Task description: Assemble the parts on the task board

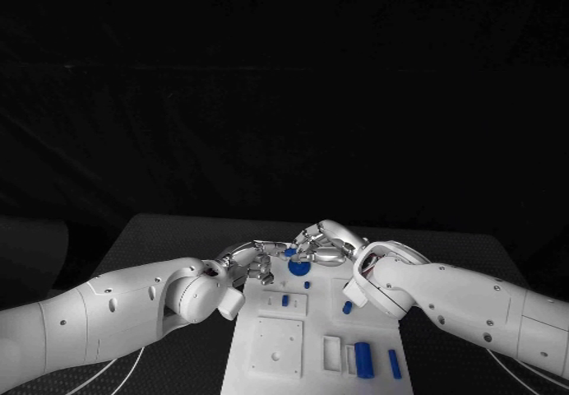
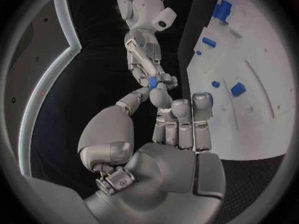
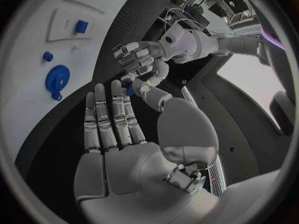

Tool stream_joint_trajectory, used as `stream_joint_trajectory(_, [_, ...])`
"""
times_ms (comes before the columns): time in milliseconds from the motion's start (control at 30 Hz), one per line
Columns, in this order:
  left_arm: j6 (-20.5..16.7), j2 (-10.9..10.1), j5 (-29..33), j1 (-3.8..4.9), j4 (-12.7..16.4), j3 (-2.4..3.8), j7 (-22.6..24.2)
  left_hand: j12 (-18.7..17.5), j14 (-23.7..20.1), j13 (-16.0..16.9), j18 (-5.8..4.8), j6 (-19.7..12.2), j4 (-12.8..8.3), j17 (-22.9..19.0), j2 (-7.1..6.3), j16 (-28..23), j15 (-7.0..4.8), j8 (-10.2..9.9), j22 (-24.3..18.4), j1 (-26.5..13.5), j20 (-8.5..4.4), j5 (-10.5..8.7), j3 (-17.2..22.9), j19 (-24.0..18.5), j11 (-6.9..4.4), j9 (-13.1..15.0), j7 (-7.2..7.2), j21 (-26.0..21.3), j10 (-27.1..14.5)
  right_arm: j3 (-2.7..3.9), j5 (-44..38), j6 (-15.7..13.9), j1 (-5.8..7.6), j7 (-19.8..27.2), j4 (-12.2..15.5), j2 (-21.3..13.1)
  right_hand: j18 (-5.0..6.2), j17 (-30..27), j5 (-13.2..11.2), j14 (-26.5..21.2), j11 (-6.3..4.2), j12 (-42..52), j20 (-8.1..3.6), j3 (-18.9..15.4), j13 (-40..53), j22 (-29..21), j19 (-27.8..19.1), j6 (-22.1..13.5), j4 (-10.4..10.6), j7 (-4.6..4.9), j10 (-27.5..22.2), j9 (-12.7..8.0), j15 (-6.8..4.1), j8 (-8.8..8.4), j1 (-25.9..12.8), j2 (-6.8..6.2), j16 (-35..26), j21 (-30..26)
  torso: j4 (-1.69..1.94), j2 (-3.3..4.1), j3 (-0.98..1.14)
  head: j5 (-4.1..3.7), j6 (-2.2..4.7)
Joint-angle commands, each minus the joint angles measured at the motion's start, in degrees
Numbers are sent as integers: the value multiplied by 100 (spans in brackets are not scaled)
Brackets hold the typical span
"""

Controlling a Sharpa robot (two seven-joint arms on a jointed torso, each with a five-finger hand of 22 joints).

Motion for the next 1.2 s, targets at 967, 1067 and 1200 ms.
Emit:
stream_joint_trajectory(967, [281, 46, -8, 3, -7, 1, -20, 36, -10, -13, -85, 23, -422, -3, 394, 50, -14, -93, 83, 507, -764, 113, 237, -14, 9, 146, 45, 26, -19, 1, 30, 177, -4, 69, 6, 15, 43, 18, 16, 18, 18, -53, 1, 44, 10, 126, 32, 103, -11, -74, 48, 86, 23, 20, -30, 60, 15, -14, 0, -1, 1, -10, -24])
stream_joint_trajectory(1067, [277, 45, 23, 3, -8, 1, -6, 38, -5, -16, -92, 57, -483, -3, 498, 56, -10, -83, 83, 581, -760, 209, 251, -16, 10, 169, 46, 29, 0, 1, 30, 189, -4, 64, -3, 15, 43, 18, 16, 18, 18, -54, 1, 44, 10, 126, 31, 103, -11, -74, 48, 86, 24, 20, -30, 60, 15, -14, -1, -1, 0, -9, -24])
stream_joint_trajectory(1200, [242, 43, 57, 3, -14, 1, 10, 34, -2, -23, -101, 88, -524, -4, 609, 60, -8, -76, 83, 617, -755, 265, 245, -18, 10, 192, 43, 31, 11, 1, 29, 211, -4, 53, -22, 13, 43, 18, 17, 17, 18, -55, 1, 45, 10, 126, 31, 102, -12, -74, 49, 86, 24, 20, -30, 61, 15, -15, 1, -1, -1, -13, -28])
